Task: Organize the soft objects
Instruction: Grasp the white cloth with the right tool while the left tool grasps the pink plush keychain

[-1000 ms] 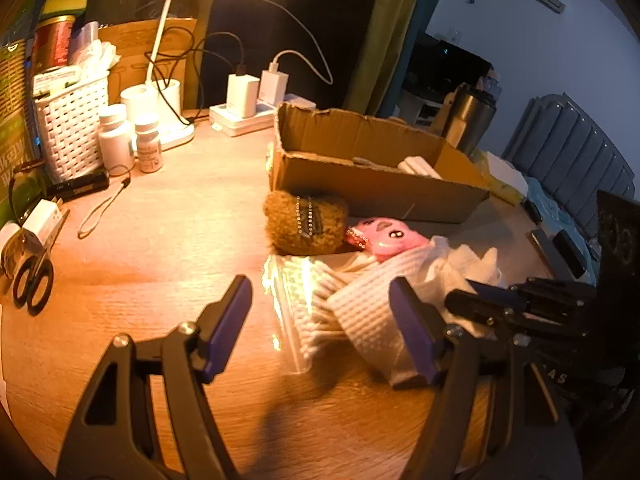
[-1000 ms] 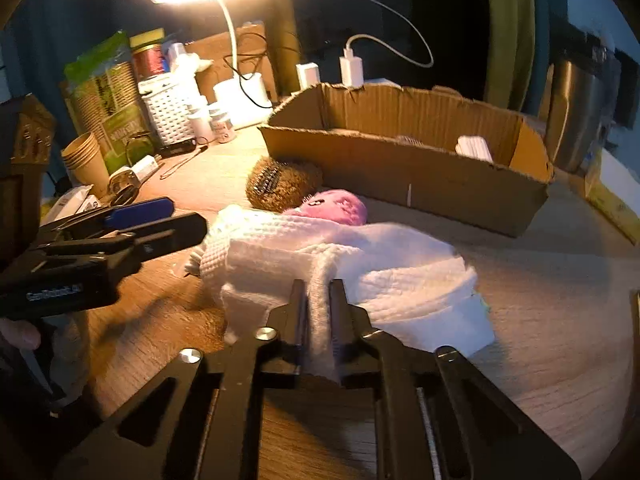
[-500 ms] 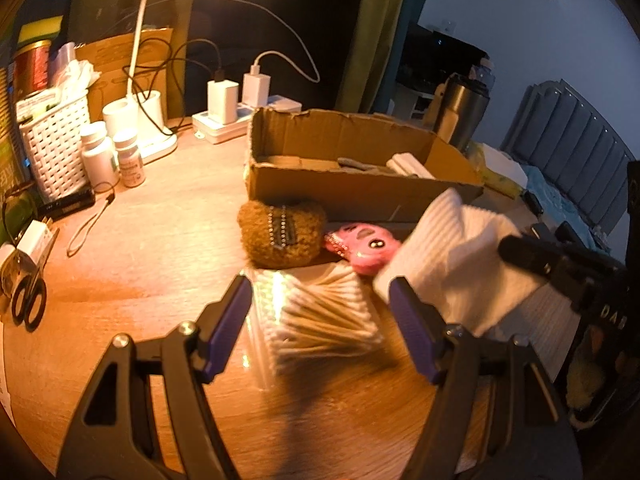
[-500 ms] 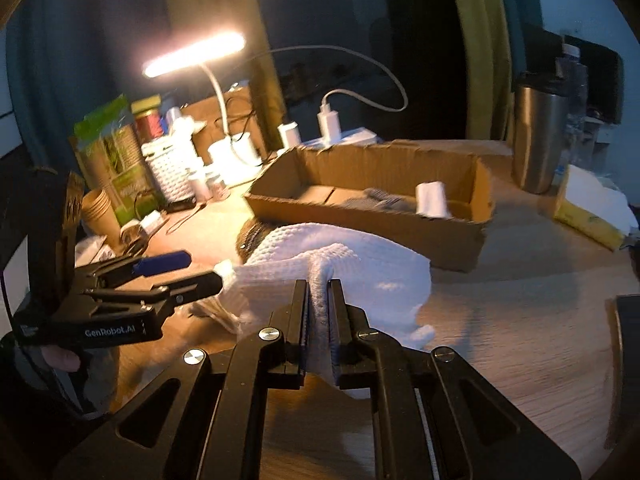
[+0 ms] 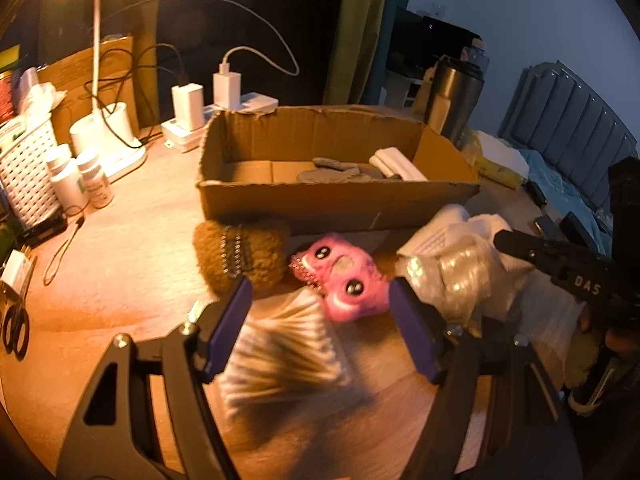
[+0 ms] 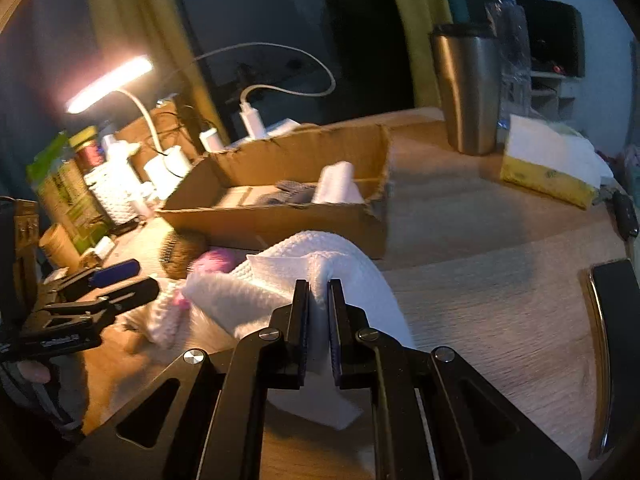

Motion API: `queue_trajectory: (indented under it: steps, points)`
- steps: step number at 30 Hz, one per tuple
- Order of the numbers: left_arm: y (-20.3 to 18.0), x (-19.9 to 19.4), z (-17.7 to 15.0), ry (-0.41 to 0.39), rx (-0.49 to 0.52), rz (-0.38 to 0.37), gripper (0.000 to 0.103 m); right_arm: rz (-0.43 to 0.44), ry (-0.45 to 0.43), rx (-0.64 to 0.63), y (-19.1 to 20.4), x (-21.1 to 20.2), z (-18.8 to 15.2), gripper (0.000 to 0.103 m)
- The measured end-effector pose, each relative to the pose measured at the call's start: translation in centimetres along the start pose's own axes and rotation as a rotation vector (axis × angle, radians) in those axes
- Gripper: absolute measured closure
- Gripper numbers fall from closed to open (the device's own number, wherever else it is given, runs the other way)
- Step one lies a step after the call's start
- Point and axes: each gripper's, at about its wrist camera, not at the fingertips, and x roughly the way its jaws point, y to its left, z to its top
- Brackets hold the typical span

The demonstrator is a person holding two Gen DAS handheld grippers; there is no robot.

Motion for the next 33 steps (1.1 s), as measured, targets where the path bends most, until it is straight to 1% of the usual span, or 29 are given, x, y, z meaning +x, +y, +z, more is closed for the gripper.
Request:
queue_trajectory:
  steps: [5,7,8,9,12,13,17,25,29,31,32,33]
  points:
    - [-0.8,1.5,0.6,0.025,0.012,-0.006,0.031,-0.053,0.032,0.020,-1.7,1.6,0.0,0.093]
    - [-1.1,2.0,0.7,0.036,0.018,-0.007,0.031,-0.065,0.048,0.034,-2.2,2.2,0.0,0.089]
    - [-1.2,2.4,0.8,0.044,0.020,-0.008,0.031,-0.067,0.052,0.040,-2.5,2.4,0.0,0.079]
    - [-1.3,2.6,0.8,0.048,0.020,-0.008,0.031,-0.067,0.054,0.049,-2.7,2.5,0.0,0.066]
    - [-1.6,3.3,0.9,0.063,0.022,-0.009,0.031,-0.044,0.062,0.077,-3.2,2.8,0.2,0.046]
    - [-1.6,3.5,1.0,0.069,0.021,-0.009,0.031,-0.040,0.070,0.074,-3.3,2.9,0.2,0.044]
    - [-1.8,4.5,1.0,0.091,0.022,-0.004,0.031,-0.056,0.105,0.061,-3.3,4.0,0.1,0.044]
    - [-2.1,5.6,1.2,0.112,0.031,0.000,0.031,-0.090,0.105,-0.004,-2.3,4.5,0.1,0.043]
    - [-1.8,6.9,1.0,0.161,0.015,0.024,0.031,-0.108,0.109,-0.045,-1.8,4.7,0.0,0.043]
    - [-1.8,7.2,0.9,0.166,0.022,0.032,0.031,-0.107,0.110,-0.047,-1.9,4.8,-0.1,0.043]
    - [-1.8,7.2,0.9,0.167,0.022,0.033,0.031,-0.103,0.109,-0.044,-1.9,4.8,-0.1,0.043]
    - [-1.8,7.3,0.9,0.164,0.018,0.030,0.031,-0.100,0.107,-0.039,-2.1,4.7,-0.1,0.048]
